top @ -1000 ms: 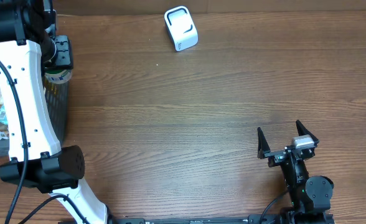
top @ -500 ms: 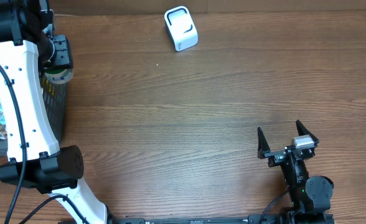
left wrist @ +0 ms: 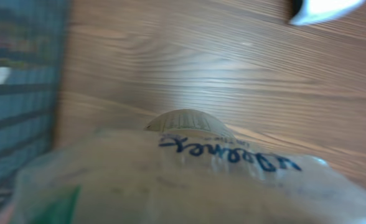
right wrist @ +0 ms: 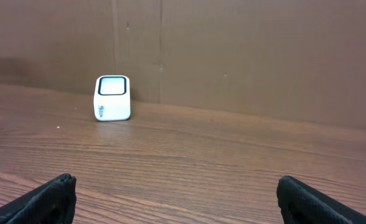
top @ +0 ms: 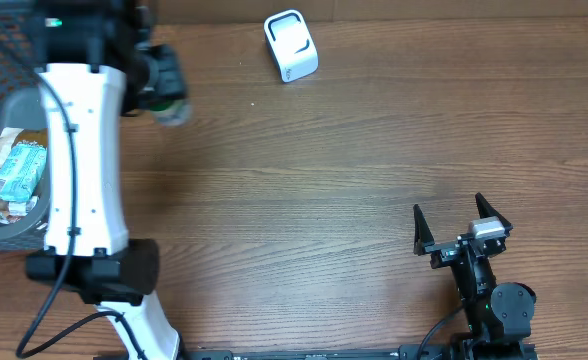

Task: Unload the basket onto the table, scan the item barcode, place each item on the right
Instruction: 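Lift the tissue pack out and carry it toward the scanner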

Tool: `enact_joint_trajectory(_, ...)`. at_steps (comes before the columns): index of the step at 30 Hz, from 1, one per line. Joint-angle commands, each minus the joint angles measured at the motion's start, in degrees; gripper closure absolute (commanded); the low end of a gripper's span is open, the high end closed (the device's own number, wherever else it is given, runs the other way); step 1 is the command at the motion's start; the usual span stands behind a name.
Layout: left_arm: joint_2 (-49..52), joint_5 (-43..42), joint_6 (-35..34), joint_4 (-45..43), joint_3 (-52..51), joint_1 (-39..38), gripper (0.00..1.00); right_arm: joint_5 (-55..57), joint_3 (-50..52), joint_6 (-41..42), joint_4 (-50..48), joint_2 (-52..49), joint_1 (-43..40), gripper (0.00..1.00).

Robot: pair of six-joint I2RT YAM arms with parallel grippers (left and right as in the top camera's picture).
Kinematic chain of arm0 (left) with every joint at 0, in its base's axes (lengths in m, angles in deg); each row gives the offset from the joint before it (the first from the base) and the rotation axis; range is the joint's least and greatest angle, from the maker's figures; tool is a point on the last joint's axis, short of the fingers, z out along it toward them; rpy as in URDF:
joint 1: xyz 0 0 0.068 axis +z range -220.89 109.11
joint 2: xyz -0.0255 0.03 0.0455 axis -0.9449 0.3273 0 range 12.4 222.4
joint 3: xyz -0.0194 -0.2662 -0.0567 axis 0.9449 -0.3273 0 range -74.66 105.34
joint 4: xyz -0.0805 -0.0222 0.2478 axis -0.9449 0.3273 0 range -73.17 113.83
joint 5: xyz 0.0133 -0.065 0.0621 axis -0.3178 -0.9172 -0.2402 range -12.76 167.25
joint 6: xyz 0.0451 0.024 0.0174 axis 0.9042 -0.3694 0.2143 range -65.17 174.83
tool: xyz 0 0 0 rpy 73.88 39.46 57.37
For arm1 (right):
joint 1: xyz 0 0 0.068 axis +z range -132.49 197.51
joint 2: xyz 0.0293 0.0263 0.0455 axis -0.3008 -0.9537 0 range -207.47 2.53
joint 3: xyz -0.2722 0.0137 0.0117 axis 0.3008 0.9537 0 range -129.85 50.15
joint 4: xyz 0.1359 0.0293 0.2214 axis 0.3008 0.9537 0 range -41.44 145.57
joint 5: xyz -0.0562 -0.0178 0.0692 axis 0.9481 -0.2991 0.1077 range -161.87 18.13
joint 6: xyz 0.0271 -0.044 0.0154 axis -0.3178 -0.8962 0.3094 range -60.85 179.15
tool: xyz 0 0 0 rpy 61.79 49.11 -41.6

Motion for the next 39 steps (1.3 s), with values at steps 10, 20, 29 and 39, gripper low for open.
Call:
enact_joint_trajectory(10,-0.76,-2.19,-8.63,-5.66,-0.63,-20.63,0.92,-0.33,0.59,-0.26,-0.17,0.42,0.24,0.00)
enact_joint_trajectory(20,4.98,4.68,-16.41,-7.34,-0.63,-29.24,0.93,-0.33,0.59,-0.26,-0.17,0.42,0.24,0.00)
enact_joint_trajectory(29,14.21,4.83,-22.80,-7.93,-0.63,-31.56,0.91,-0.33,0.59,-0.26,-0.17,0.39,0.24,0.00)
enact_joint_trajectory(39,22.73,4.37,-23.54,-14.16,-0.63,-34.18,0.87,-0.33,0.59,-0.26,-0.17,0.39,0.24,0.00)
